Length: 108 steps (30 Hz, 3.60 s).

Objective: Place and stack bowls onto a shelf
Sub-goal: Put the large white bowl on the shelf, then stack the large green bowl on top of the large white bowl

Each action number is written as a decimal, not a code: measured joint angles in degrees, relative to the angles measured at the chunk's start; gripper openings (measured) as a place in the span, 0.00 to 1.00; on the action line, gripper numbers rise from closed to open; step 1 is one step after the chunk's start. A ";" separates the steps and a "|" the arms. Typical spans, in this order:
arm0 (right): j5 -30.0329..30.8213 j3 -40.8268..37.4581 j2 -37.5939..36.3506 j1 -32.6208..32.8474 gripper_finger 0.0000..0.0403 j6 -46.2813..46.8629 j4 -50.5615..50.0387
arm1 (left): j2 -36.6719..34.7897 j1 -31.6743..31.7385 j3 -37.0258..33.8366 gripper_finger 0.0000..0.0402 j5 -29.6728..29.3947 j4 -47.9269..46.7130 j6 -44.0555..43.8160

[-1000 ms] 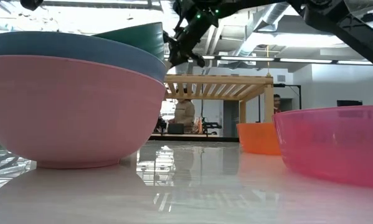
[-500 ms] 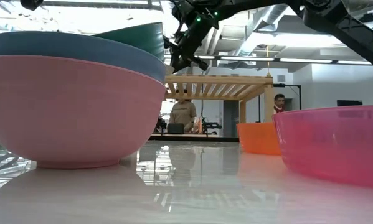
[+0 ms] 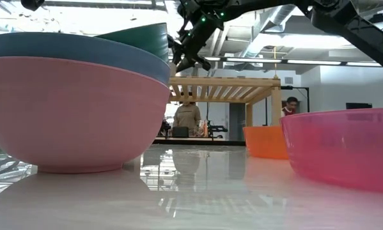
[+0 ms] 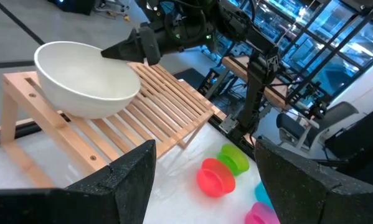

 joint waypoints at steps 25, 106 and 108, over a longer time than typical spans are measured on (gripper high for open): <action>-14.05 -0.02 -12.35 19.15 0.44 2.20 -30.24 | 0.00 -0.01 0.00 0.64 2.02 -0.60 0.87; 2.98 -5.79 0.92 41.88 0.28 15.63 -26.33 | -0.02 0.00 -0.02 0.64 2.28 -2.28 1.36; 2.98 -5.79 0.92 41.64 0.21 15.77 -26.38 | 0.00 0.01 -0.02 0.64 2.28 -2.41 1.35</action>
